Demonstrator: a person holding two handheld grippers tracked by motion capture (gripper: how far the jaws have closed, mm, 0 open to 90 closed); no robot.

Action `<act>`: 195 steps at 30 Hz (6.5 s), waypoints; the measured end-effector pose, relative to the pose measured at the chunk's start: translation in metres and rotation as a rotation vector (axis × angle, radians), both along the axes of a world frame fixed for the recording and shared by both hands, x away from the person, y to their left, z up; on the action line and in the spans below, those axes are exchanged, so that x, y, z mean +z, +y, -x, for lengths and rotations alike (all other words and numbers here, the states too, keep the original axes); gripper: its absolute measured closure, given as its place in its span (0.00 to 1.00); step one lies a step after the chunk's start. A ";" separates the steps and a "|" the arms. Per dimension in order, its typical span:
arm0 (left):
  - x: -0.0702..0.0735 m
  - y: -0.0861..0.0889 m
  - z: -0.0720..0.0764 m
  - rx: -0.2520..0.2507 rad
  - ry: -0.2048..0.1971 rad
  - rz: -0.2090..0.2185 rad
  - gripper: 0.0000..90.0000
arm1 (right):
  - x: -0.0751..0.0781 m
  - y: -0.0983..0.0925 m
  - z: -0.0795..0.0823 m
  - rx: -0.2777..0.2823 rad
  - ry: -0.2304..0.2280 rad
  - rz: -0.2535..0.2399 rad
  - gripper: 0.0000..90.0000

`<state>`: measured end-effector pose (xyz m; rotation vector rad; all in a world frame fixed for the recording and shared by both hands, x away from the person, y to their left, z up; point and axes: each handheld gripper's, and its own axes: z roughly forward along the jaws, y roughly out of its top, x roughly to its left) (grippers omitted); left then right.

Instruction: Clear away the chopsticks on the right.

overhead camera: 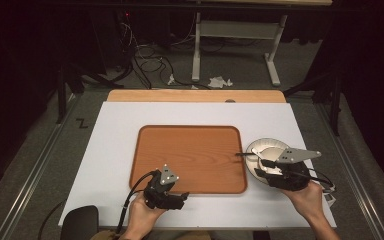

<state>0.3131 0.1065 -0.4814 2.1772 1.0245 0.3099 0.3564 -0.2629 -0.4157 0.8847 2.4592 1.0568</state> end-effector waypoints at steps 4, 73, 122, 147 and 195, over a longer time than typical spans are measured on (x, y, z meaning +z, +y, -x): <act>0.000 0.000 -0.001 -0.006 0.002 0.001 0.30 | 0.004 -0.011 -0.006 -0.033 0.006 -0.032 0.70; -0.003 0.006 0.002 0.026 0.019 -0.013 0.30 | -0.038 -0.097 -0.107 -0.357 0.154 0.160 0.77; -0.003 0.005 0.002 0.019 0.018 -0.011 0.30 | -0.043 -0.098 -0.099 -0.308 0.177 0.143 0.96; -0.002 -0.010 -0.009 -0.053 0.016 -0.008 0.30 | 0.009 -0.067 -0.041 -0.237 0.040 0.063 0.96; 0.001 -0.016 -0.014 -0.096 0.005 0.002 0.30 | -0.072 0.083 -0.029 -0.087 0.191 0.229 0.94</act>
